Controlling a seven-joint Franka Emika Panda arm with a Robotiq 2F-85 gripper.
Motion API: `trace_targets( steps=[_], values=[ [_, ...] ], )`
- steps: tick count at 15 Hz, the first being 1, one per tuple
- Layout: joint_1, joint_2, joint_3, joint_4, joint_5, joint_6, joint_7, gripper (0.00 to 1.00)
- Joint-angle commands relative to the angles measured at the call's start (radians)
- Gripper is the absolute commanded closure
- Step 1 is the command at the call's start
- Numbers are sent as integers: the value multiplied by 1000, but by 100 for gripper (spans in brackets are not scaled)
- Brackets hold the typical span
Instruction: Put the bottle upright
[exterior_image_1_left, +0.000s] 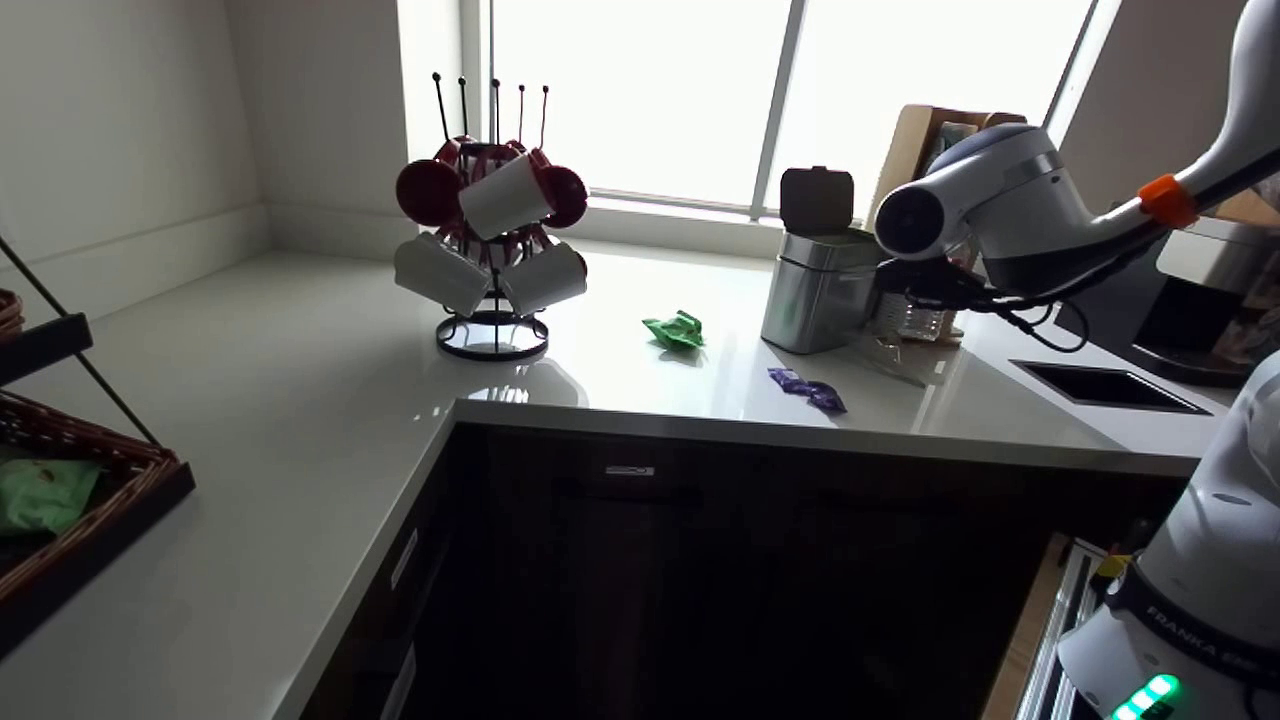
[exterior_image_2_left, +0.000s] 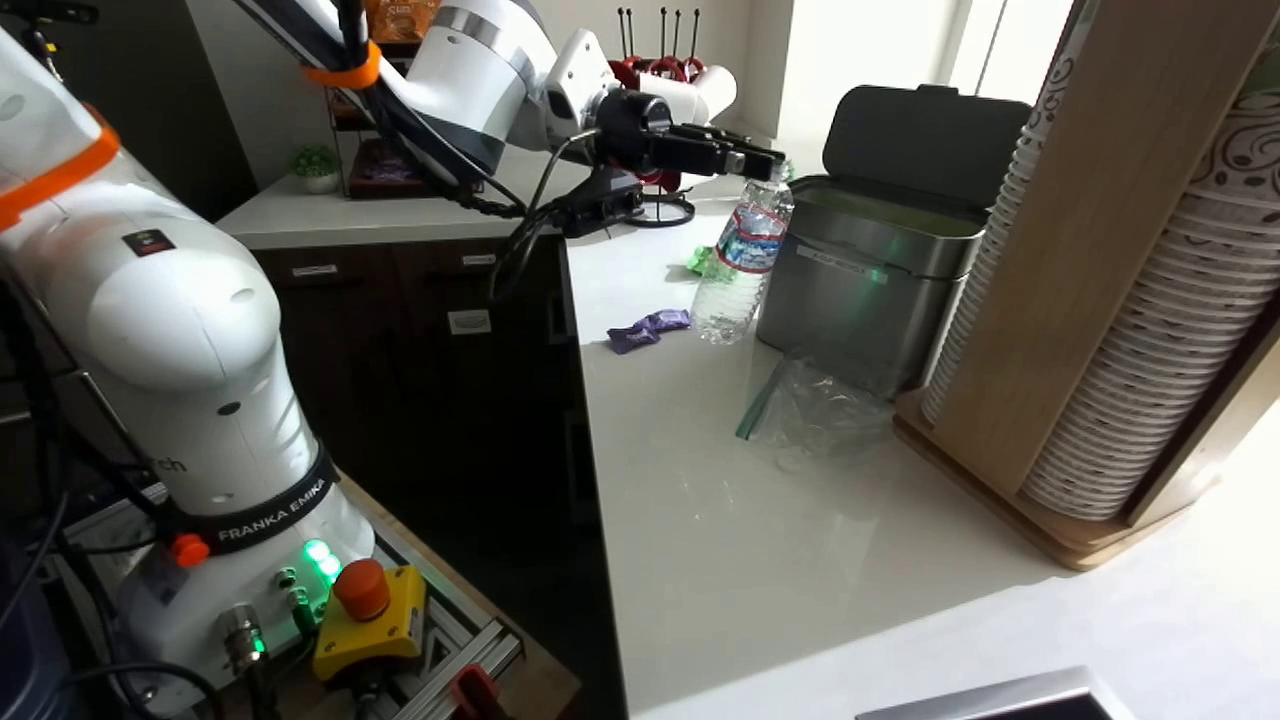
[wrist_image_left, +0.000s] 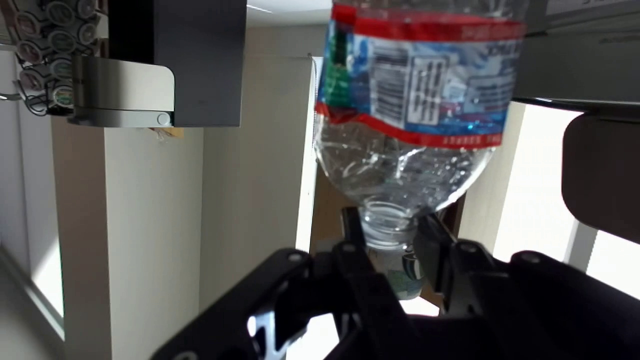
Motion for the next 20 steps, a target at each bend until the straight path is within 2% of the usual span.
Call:
trace_targets(
  steps=[1, 5, 10, 20],
  values=[
    [37, 62, 9, -1, -9, -22, 136, 92],
    [51, 106, 15, -5, -50, -18, 201, 92],
    [51, 176, 29, 8, -42, -91, 252, 92],
    [38, 320, 21, 64, 0, -69, 190, 92]
  ],
)
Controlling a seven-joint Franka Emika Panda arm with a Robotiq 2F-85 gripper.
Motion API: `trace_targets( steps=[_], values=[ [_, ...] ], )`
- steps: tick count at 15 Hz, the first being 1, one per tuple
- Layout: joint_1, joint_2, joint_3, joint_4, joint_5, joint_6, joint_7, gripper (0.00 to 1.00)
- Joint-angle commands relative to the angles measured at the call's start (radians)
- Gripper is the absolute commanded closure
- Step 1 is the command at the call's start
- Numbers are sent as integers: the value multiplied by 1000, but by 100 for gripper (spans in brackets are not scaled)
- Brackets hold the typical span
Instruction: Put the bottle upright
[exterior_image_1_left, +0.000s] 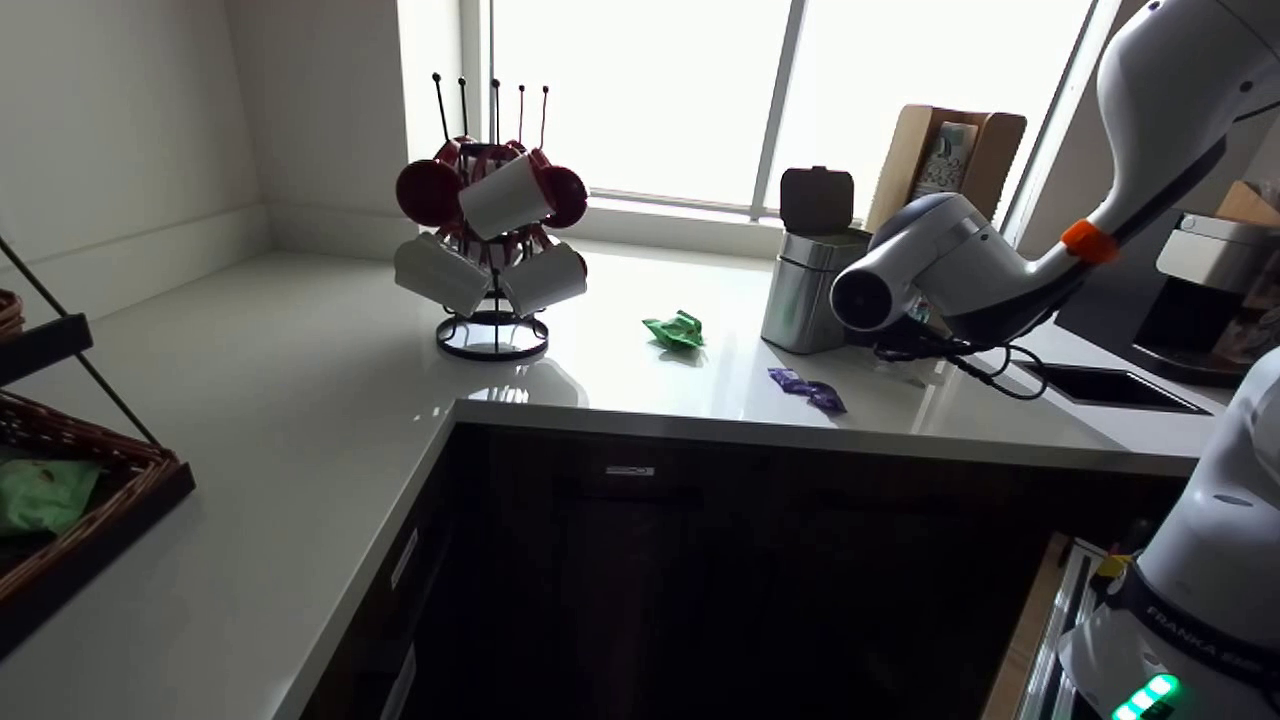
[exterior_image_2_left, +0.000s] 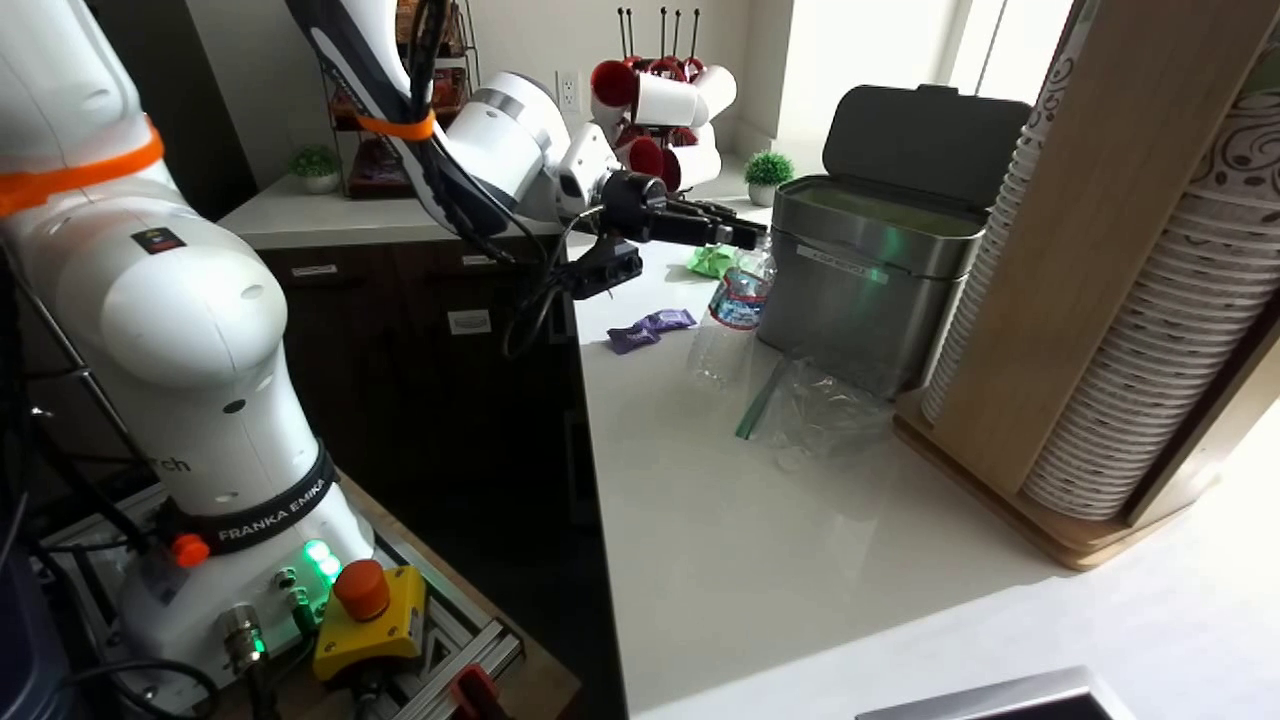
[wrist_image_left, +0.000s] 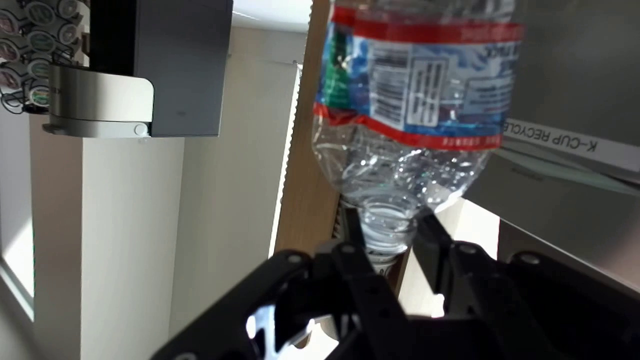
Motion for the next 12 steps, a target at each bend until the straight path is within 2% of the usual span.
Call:
trace_targets(
  steps=[1, 9, 10, 11, 12],
  values=[
    [-7, 65, 6, 40, 38, -24, 32, 92],
    [-14, 149, 15, 116, 122, -154, 58, 92],
    [-14, 155, 16, 123, 126, -160, 57, 64],
    [-14, 162, 16, 130, 130, -165, 58, 43],
    [-15, 167, 17, 135, 132, -169, 58, 40]
  ],
)
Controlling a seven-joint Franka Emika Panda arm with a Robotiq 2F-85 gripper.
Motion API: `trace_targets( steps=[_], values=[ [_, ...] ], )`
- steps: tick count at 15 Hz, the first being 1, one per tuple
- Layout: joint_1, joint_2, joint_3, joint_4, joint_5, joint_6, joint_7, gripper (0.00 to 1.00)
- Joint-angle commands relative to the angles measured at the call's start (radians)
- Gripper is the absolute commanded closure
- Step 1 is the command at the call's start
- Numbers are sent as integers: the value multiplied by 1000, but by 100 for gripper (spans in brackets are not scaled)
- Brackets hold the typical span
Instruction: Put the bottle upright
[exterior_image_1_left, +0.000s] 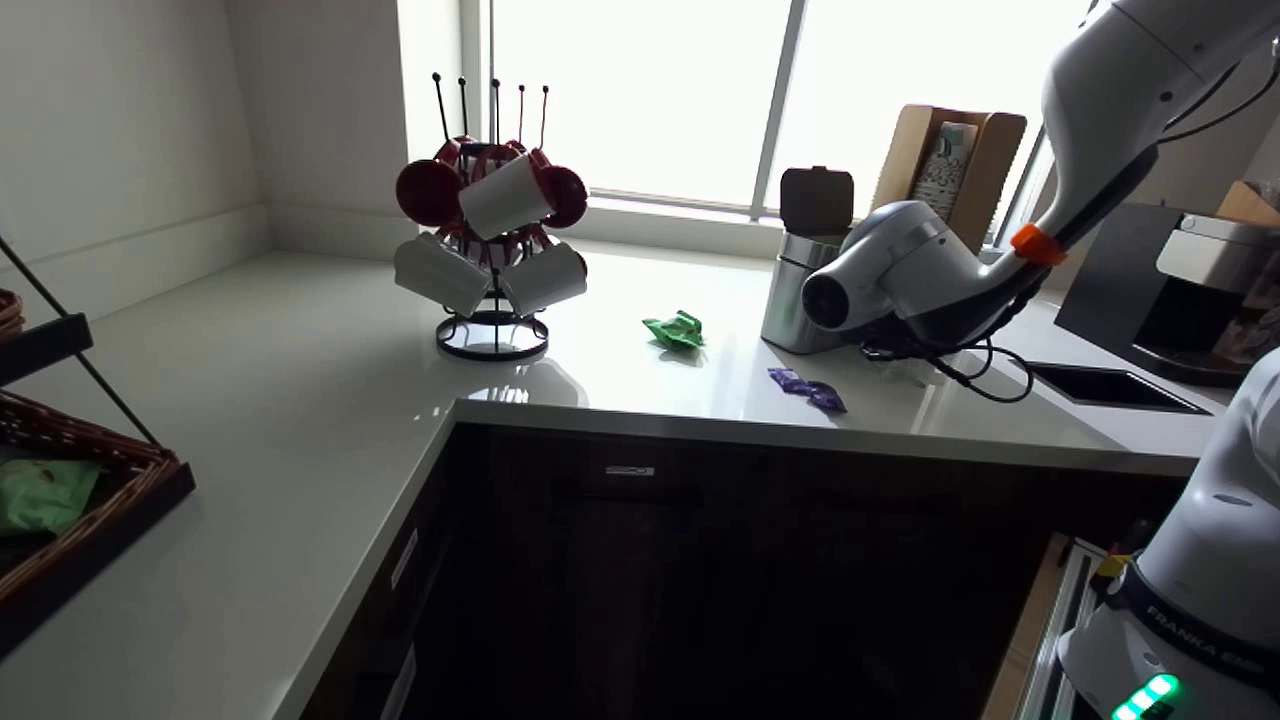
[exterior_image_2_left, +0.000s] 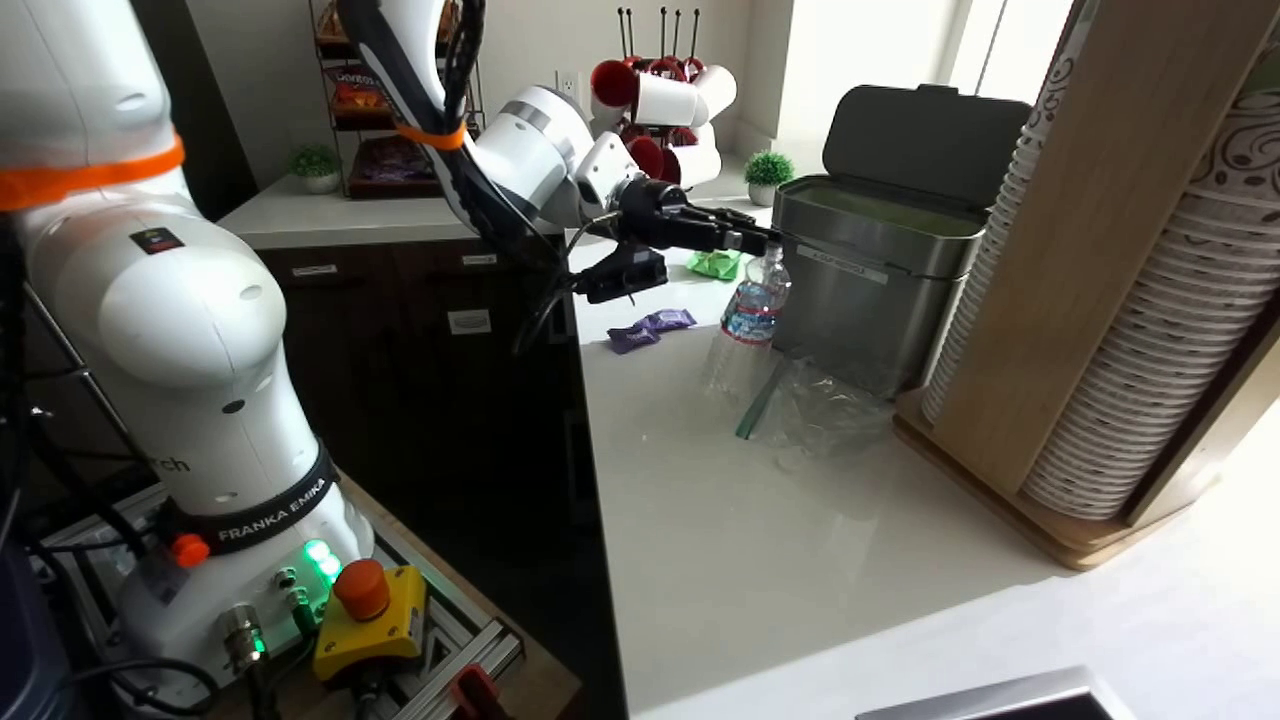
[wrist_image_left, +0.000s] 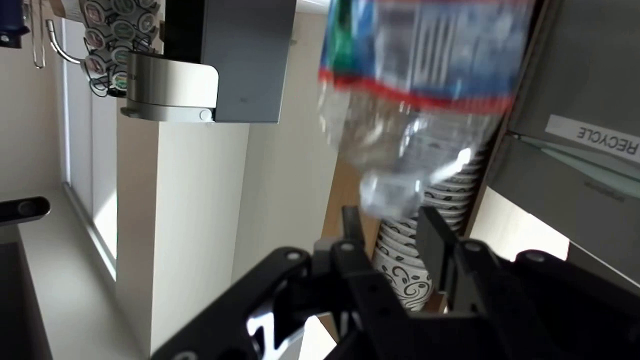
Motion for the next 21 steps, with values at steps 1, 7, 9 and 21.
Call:
trace_targets(
  steps=[1, 7, 9, 21],
  values=[
    [-7, 42, 15, 32, 36, -32, 45, 39],
    [-9, 52, 15, 47, 54, -27, 50, 0],
    [-10, 43, 15, 45, 52, -17, 53, 0],
    [-39, -213, -26, 9, 93, 120, -63, 0]
  ],
)
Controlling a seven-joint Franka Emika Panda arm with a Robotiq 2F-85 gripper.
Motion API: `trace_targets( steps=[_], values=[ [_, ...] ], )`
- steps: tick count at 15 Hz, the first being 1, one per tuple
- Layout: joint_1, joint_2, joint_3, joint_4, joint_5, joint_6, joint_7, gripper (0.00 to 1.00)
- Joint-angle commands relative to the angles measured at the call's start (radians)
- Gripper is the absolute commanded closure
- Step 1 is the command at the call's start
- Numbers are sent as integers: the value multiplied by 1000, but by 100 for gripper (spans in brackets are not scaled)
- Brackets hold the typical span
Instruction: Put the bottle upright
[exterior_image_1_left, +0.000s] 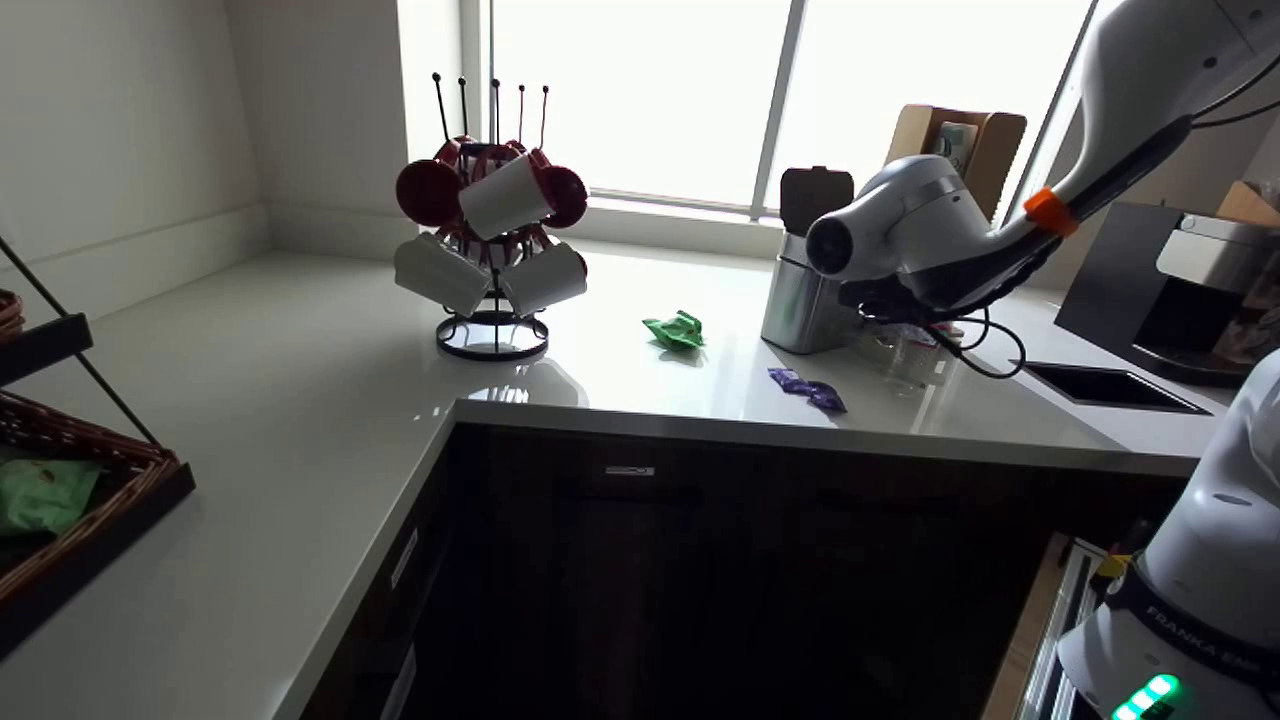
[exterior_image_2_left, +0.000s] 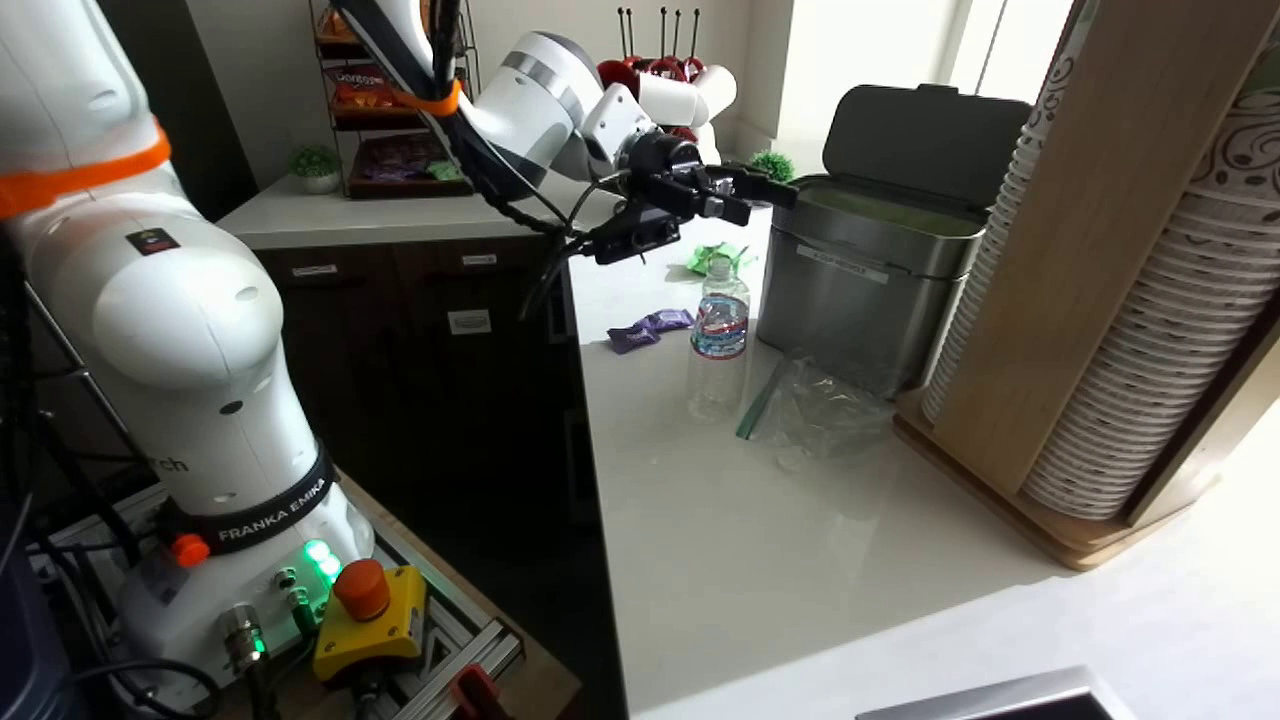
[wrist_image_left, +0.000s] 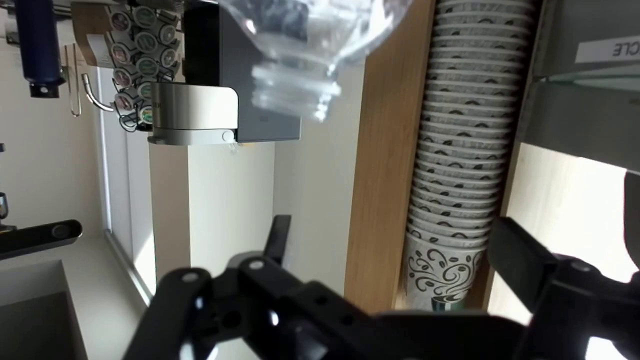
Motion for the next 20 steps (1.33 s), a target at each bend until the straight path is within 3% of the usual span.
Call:
trace_targets(
  steps=[1, 9, 14, 20],
  values=[
    [-22, -135, -30, -33, 37, 108, -38, 0],
    [-54, -336, -156, -43, 229, 413, -196, 0],
    [-91, -407, -214, -37, 455, 514, -322, 0],
    [-148, -447, -238, -39, 768, 610, -460, 0]
  ],
)
